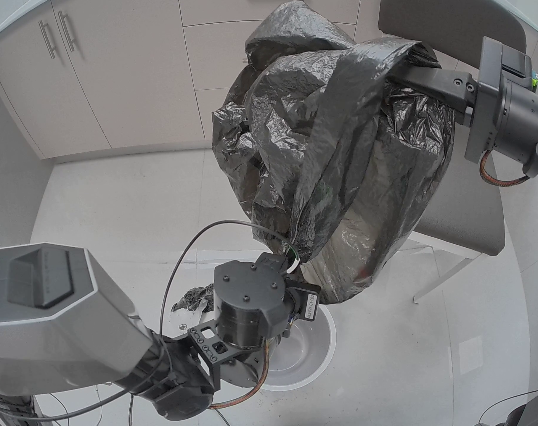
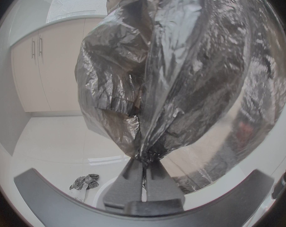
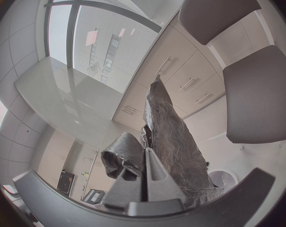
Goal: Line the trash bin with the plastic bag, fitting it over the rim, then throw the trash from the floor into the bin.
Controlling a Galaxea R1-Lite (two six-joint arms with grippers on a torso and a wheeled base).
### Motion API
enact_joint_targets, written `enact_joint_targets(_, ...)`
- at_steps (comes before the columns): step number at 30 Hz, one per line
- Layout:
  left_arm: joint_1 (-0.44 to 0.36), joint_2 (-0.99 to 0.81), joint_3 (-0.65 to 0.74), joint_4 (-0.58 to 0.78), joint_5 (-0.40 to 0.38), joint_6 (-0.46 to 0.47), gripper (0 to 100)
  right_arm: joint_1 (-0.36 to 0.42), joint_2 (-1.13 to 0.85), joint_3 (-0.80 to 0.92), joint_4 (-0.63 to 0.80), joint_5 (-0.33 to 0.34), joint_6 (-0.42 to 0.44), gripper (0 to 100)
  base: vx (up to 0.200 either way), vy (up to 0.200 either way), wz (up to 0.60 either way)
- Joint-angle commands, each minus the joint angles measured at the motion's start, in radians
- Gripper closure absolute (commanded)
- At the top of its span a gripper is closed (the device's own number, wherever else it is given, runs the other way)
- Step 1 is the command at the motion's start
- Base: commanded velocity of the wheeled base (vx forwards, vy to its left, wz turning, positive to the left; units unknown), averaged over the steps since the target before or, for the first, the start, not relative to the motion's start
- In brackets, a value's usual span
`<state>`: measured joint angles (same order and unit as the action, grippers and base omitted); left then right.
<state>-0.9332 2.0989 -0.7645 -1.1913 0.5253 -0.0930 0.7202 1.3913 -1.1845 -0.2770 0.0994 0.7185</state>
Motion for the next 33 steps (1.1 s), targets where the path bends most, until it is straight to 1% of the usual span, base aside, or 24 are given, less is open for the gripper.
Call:
enact_joint_targets(1,-0.039,-0.122,0.096,-0.007,-0.005,-0.005,100,-0.008,0.012,0.013,-0.001,-0.001,-0.002,100,0.000,0.000,0.00)
enact_joint_targets(6,-0.067,-0.237,0.166,-0.007,-0.008,-0.022,100,-0.035,0.025,0.029,0.004,-0.001,-0.005,100,0.000,0.000,0.00)
enact_joint_targets(10,-0.067,-0.315,0.198,-0.004,-0.011,-0.063,100,-0.044,0.023,0.071,0.006,-0.001,-0.005,100,0.000,0.000,0.00)
enact_joint_targets(14,-0.061,-0.352,0.226,-0.004,-0.013,-0.094,100,-0.047,0.020,0.111,0.006,-0.001,-0.005,100,0.000,0.000,0.00)
enact_joint_targets(18,-0.033,-0.370,0.275,-0.004,-0.041,-0.180,100,-0.058,0.003,0.146,0.006,-0.001,-0.005,100,0.000,0.000,0.00)
enact_joint_targets(22,-0.001,-0.381,0.301,0.009,-0.073,-0.235,100,-0.067,-0.024,0.161,0.012,-0.001,-0.005,100,0.000,0.000,0.00)
enact_joint_targets(24,0.020,-0.379,0.303,0.021,-0.073,-0.255,100,-0.073,-0.041,0.149,0.067,-0.001,-0.005,100,0.000,0.000,0.00)
enact_joint_targets(25,0.020,-0.379,0.303,0.021,-0.073,-0.255,100,-0.073,-0.041,0.149,0.067,-0.001,-0.005,100,0.000,0.000,0.00)
enact_joint_targets(26,0.042,-0.381,0.297,0.047,-0.074,-0.274,100,-0.074,-0.054,0.135,0.121,-0.001,-0.005,100,0.000,0.000,0.00)
enact_joint_targets(27,0.042,-0.381,0.297,0.047,-0.074,-0.274,100,-0.074,-0.054,0.135,0.121,-0.001,-0.005,100,0.000,0.000,0.00)
enact_joint_targets(28,0.056,-0.384,0.286,0.084,-0.080,-0.304,100,-0.074,-0.063,0.121,0.159,-0.001,-0.004,100,0.000,0.000,0.00)
enact_joint_targets(31,0.059,-0.398,0.255,0.160,-0.105,-0.381,100,-0.077,-0.072,0.097,0.211,-0.001,-0.004,100,0.000,0.000,0.00)
enact_joint_targets(32,0.059,-0.401,0.251,0.174,-0.111,-0.392,100,-0.077,-0.072,0.092,0.222,-0.001,-0.004,100,0.000,0.000,0.00)
enact_joint_targets(33,0.059,-0.413,0.234,0.226,-0.140,-0.435,100,-0.077,-0.072,0.072,0.259,-0.001,-0.002,100,0.000,0.000,0.00)
